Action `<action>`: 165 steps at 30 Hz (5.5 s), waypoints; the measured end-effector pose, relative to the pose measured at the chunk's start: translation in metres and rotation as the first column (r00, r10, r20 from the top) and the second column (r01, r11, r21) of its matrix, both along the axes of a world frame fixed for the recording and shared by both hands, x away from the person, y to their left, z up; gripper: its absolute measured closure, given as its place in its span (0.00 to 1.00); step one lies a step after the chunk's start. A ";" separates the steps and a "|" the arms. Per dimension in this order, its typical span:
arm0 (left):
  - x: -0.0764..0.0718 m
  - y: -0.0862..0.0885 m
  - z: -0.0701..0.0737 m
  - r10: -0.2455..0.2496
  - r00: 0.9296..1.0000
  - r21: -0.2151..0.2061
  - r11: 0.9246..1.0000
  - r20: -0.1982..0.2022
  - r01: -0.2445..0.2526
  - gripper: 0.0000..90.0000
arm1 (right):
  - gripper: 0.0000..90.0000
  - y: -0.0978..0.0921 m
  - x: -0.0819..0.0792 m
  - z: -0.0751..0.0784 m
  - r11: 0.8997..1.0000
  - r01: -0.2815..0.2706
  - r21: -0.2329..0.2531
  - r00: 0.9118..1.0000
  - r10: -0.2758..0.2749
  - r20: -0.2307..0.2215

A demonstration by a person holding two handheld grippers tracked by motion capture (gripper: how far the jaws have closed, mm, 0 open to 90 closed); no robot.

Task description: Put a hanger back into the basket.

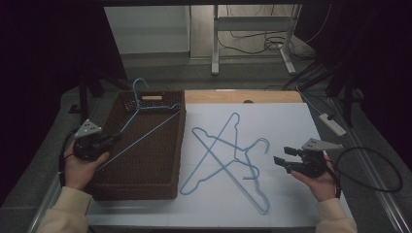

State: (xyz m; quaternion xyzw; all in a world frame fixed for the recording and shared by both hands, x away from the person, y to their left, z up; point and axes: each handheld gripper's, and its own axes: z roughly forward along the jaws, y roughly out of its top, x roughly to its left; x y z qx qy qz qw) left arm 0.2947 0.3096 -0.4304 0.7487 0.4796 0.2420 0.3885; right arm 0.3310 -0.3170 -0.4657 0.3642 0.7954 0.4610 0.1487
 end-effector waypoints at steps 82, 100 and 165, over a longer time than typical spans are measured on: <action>-0.049 -0.074 -0.007 -0.252 0.966 -0.131 0.957 0.060 0.258 0.38 | 0.39 -0.001 -0.037 -0.007 0.992 0.105 -0.072 0.994 -0.107 -0.026; -0.058 -0.086 -0.010 -0.252 0.966 -0.107 0.960 0.064 0.257 0.38 | 0.38 -0.004 -0.050 -0.005 0.983 0.170 -0.067 0.985 -0.171 -0.008; -0.062 -0.086 -0.009 -0.280 0.956 -0.080 0.955 0.087 0.287 0.37 | 0.97 0.134 0.015 -0.027 0.858 0.175 -0.482 0.866 -0.367 -0.339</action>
